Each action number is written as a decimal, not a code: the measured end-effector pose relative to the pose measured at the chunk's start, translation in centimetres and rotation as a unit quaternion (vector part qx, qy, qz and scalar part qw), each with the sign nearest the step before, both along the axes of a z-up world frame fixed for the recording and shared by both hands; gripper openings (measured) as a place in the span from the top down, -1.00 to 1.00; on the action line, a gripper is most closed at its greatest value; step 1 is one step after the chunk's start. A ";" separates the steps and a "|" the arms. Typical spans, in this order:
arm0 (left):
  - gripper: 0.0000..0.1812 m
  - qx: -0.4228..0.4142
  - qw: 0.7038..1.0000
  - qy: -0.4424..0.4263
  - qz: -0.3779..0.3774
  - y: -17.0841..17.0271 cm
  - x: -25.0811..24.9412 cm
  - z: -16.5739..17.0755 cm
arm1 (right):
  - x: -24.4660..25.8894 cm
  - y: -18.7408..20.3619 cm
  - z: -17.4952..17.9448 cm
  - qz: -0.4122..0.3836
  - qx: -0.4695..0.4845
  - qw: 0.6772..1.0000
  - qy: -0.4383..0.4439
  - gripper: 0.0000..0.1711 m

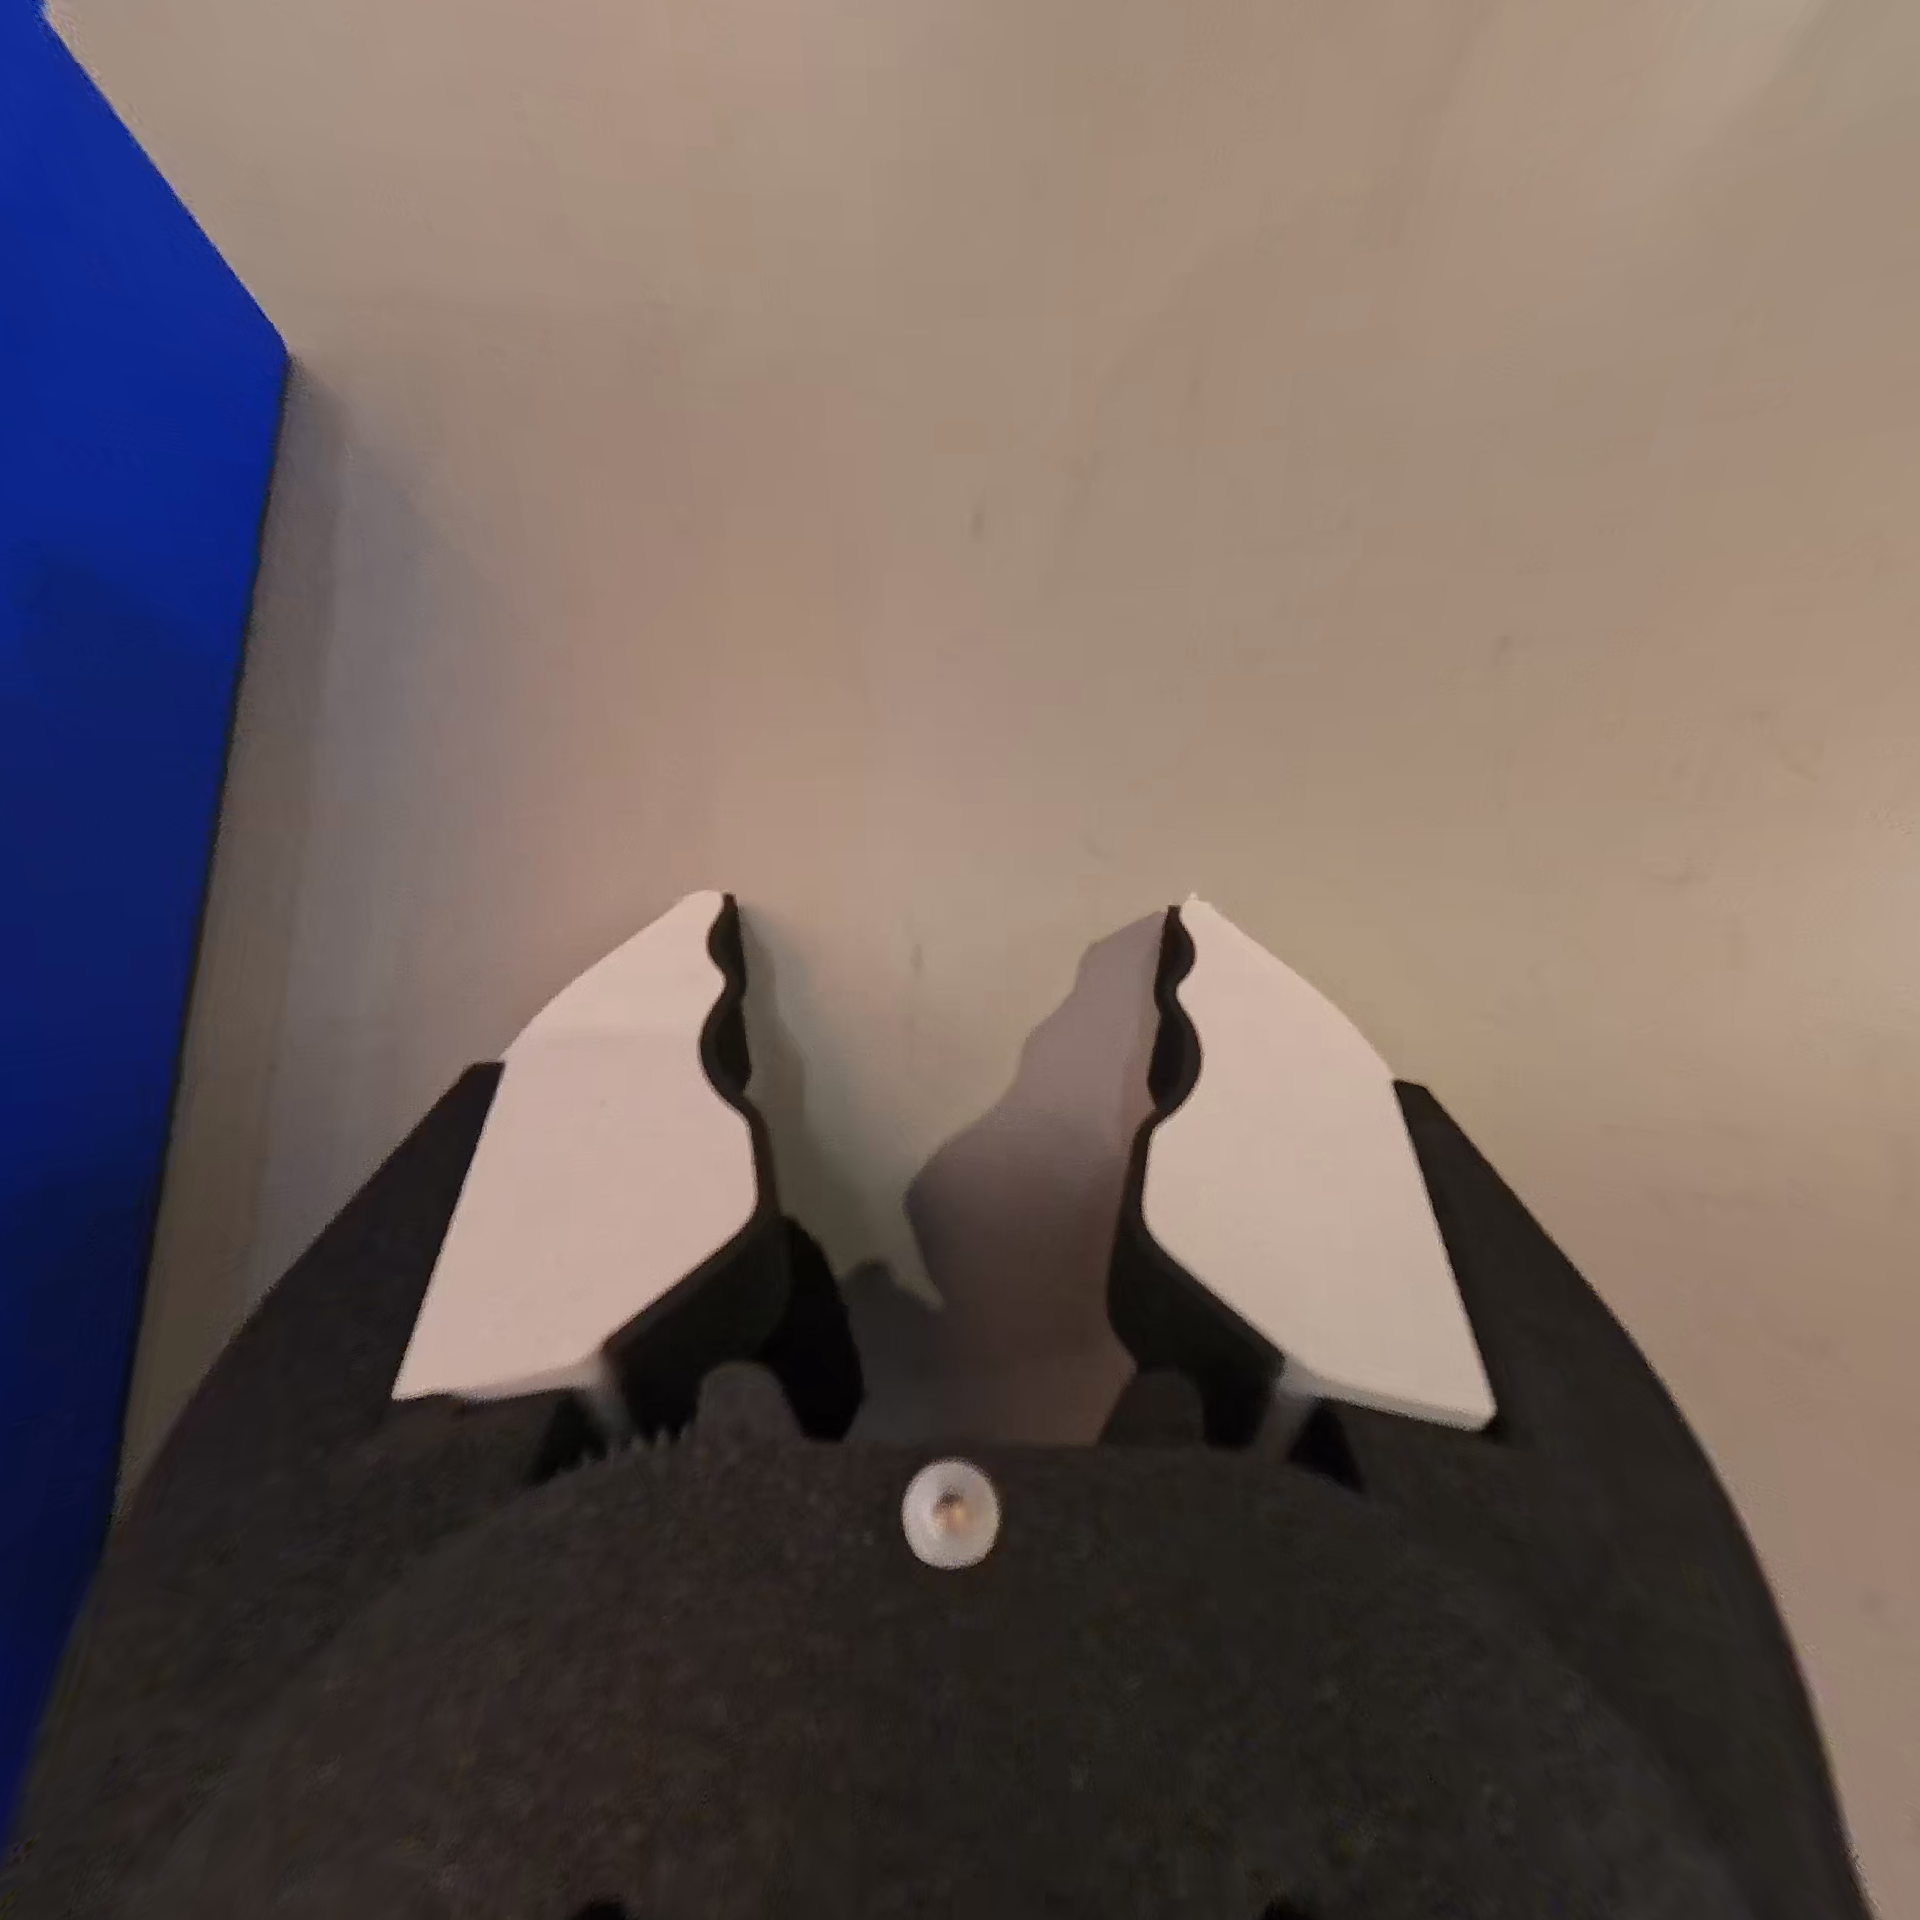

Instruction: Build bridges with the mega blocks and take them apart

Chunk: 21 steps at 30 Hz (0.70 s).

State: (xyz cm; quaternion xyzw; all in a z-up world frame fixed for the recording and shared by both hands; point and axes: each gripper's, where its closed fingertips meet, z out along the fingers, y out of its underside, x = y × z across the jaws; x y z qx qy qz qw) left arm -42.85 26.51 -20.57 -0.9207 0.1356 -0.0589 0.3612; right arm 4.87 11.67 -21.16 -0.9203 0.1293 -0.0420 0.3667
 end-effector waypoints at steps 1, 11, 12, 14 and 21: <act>0.15 -0.002 1.000 -0.007 -0.002 -0.1 0.1 0.0 | 0.0 0.0 -0.1 -0.001 -0.006 1.000 -0.008 -0.06; -0.38 -0.022 1.000 0.008 0.020 -1.5 -0.5 -0.6 | 0.0 0.1 -0.1 0.000 -0.007 1.000 -0.008 -0.08; -0.38 -0.022 1.000 0.008 0.020 -1.5 -0.5 -0.6 | 0.0 0.1 -0.1 0.001 -0.007 1.000 -0.008 -0.08; -0.38 -0.022 1.000 0.008 0.020 -1.5 -0.5 -0.5 | 0.0 0.1 -0.1 0.002 -0.007 1.000 -0.008 -0.09; -0.38 -0.021 1.000 0.009 0.018 -1.5 -0.2 -0.6 | 0.0 0.1 -0.2 0.002 -0.007 1.000 -0.008 -0.09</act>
